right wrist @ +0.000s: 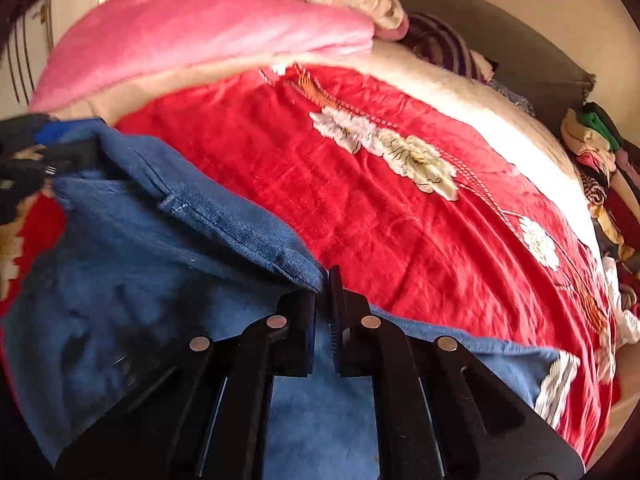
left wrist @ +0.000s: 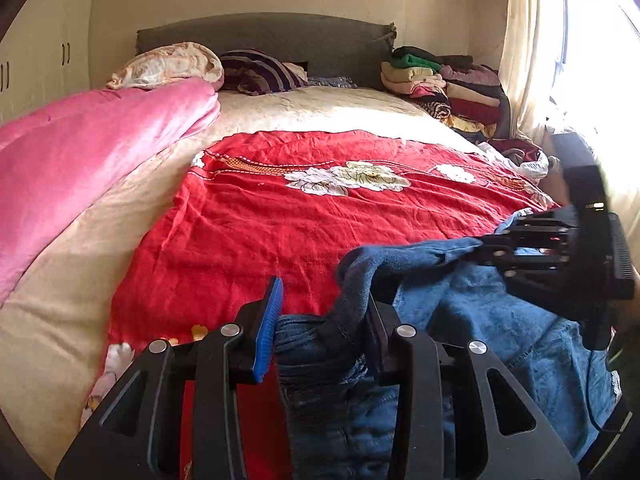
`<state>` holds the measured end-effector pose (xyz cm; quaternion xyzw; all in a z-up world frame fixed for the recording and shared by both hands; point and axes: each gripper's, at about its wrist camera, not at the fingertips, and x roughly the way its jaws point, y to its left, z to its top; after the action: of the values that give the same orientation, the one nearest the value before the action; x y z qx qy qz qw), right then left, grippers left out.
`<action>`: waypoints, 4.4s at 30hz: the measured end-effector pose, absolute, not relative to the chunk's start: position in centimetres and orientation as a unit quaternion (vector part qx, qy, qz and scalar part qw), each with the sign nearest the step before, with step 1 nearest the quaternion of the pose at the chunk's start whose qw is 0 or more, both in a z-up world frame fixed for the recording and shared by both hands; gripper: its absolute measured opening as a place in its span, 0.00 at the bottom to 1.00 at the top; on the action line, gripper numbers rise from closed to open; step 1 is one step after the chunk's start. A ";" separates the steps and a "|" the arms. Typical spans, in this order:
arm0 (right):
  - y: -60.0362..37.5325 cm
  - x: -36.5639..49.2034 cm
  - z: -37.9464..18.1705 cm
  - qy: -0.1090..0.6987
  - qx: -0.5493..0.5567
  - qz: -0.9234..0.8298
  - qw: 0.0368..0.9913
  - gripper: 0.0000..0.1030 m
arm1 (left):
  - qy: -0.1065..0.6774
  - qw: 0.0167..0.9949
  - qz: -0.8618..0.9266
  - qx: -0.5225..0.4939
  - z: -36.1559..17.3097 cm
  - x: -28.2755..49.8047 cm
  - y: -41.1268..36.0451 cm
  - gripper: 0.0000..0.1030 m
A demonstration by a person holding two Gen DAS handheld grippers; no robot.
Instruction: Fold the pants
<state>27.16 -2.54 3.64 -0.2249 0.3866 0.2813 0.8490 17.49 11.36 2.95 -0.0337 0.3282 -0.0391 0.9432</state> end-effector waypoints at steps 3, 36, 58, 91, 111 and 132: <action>-4.1 25.1 4.7 0.376 -0.200 0.280 0.860 0.02 | 0.318 0.947 -0.042 -0.031 3.4 16.3 10.6 0.34; -9.1 2.6 3.6 0.387 -0.117 0.352 0.844 0.02 | 0.381 0.921 -0.088 0.003 -0.3 1.3 9.3 0.44; -7.9 0.9 1.1 0.411 -0.127 0.385 0.817 0.02 | 0.398 0.915 -0.037 -0.046 1.4 -1.1 13.6 0.56; -12.3 2.7 3.6 0.416 -0.029 0.316 0.852 0.54 | 0.362 0.929 -0.068 -0.030 1.7 0.0 7.4 0.55; -23.6 3.7 7.2 0.354 0.049 0.181 0.916 0.83 | 0.379 0.910 -0.167 -0.016 2.3 1.3 0.0 0.86; -18.3 22.5 4.1 0.447 -0.020 0.158 0.880 0.88 | 0.454 0.840 -0.293 -0.050 -2.7 6.1 -10.0 0.28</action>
<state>22.51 -18.32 4.10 -0.0195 0.4466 0.1578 0.8805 6.12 -10.01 -2.71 -0.0498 0.4540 -0.2933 0.8399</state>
